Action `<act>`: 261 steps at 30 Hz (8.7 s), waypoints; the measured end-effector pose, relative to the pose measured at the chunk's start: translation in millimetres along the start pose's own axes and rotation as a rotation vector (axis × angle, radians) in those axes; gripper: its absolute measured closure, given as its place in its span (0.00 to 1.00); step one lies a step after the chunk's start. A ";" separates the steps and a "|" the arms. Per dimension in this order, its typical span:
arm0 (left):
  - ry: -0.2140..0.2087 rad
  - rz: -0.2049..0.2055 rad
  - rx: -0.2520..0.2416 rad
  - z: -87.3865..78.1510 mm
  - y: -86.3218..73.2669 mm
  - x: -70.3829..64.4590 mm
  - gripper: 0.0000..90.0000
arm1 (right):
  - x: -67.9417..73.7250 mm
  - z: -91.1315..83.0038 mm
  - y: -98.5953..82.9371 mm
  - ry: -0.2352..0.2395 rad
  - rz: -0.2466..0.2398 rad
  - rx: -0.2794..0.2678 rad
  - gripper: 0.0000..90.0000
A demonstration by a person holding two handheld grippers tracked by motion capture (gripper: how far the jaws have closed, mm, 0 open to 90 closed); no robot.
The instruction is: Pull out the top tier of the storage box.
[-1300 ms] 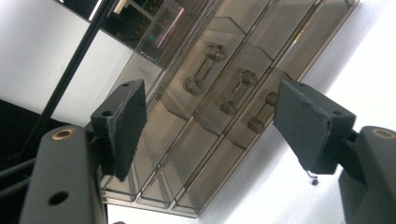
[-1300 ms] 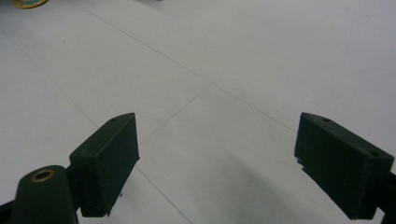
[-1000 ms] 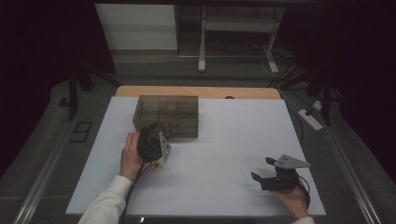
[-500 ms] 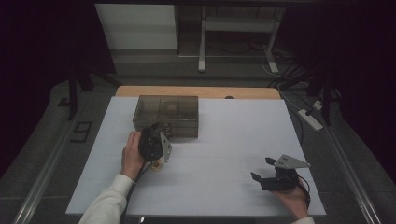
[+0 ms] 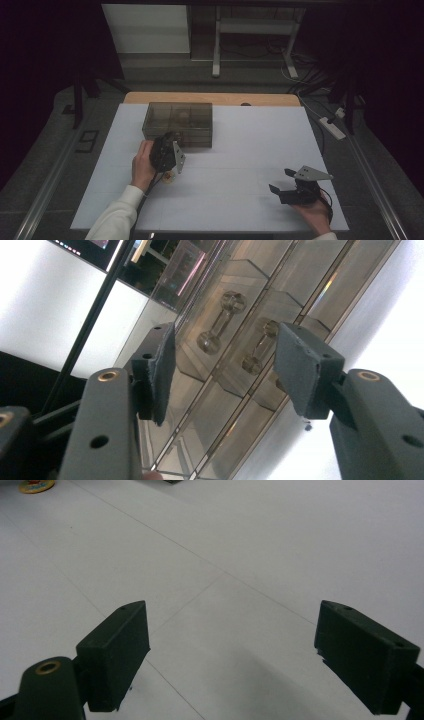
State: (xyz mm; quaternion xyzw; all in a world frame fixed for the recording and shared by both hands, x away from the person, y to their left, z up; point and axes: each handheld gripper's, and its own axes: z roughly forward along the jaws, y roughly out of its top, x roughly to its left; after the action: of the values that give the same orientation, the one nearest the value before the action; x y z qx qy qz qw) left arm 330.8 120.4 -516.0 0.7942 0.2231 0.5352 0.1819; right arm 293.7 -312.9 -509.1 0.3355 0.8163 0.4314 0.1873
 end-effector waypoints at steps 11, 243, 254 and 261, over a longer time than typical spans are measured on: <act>0.017 0.005 -0.010 1.4 0.8 -0.3 0.51 | 0.0 0.2 -0.1 0.001 -0.001 0.002 0.15; -0.536 -0.608 0.080 -61.1 -57.4 32.3 0.24 | 5.1 16.8 16.5 0.028 0.007 -0.023 0.15; -0.558 -0.642 0.085 -55.9 -61.9 38.1 0.23 | 12.8 32.6 33.2 0.073 0.000 -0.026 0.15; -0.548 -0.666 0.083 -56.8 -64.8 41.6 0.23 | 16.8 41.2 47.5 0.094 -0.021 -0.053 0.16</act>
State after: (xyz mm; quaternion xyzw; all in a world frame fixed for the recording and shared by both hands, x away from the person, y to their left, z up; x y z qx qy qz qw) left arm 281.2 200.1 -497.7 0.7982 0.4319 0.2072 0.3653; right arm 324.7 -258.1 -492.9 0.3013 0.8159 0.4661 0.1620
